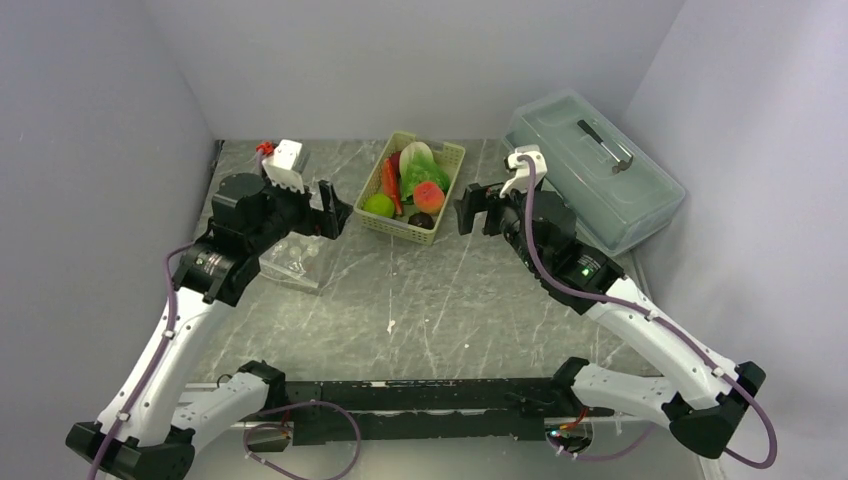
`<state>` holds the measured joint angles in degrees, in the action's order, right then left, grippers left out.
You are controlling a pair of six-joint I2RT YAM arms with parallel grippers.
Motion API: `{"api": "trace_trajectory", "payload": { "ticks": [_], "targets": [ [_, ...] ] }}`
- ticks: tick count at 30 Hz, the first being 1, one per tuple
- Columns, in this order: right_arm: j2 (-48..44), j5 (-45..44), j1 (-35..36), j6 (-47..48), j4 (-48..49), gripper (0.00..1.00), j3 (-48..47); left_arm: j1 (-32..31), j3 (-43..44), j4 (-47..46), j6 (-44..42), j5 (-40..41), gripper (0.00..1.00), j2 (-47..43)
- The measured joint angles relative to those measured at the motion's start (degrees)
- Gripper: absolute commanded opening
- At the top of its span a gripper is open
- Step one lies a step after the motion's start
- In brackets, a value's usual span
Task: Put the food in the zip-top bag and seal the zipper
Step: Move the bin to the center of the board.
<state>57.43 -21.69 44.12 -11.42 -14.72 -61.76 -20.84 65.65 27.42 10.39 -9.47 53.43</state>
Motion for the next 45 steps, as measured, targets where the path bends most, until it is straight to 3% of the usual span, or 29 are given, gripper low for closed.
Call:
{"api": "trace_trajectory", "payload": {
  "ticks": [5, 19, 25, 38, 45],
  "targets": [
    [0.2, -0.4, 0.0, -0.3, -2.2, 1.00, -2.1, 0.0, 1.9, 2.8, 2.1, 4.7, 1.00, 0.9],
    [5.8, -2.3, 0.0, -0.3, -10.6, 1.00, -10.7, -0.3, 3.1, 9.6, 4.0, 6.8, 1.00, 4.5],
    [9.2, -1.7, 0.0, -0.3, -12.9, 1.00, -14.3, -0.3, 0.1, 10.5, 3.4, 6.8, 1.00, 1.6],
    [25.0, -2.0, 0.0, -3.1, -18.2, 1.00, -28.7, -0.3, -2.7, 13.8, 3.6, 8.2, 1.00, 3.3],
    [36.2, -3.6, 0.0, -7.0, -23.3, 1.00, -39.3, -0.3, -4.9, 13.8, 3.3, 10.2, 1.00, -2.0]
  ]
}}
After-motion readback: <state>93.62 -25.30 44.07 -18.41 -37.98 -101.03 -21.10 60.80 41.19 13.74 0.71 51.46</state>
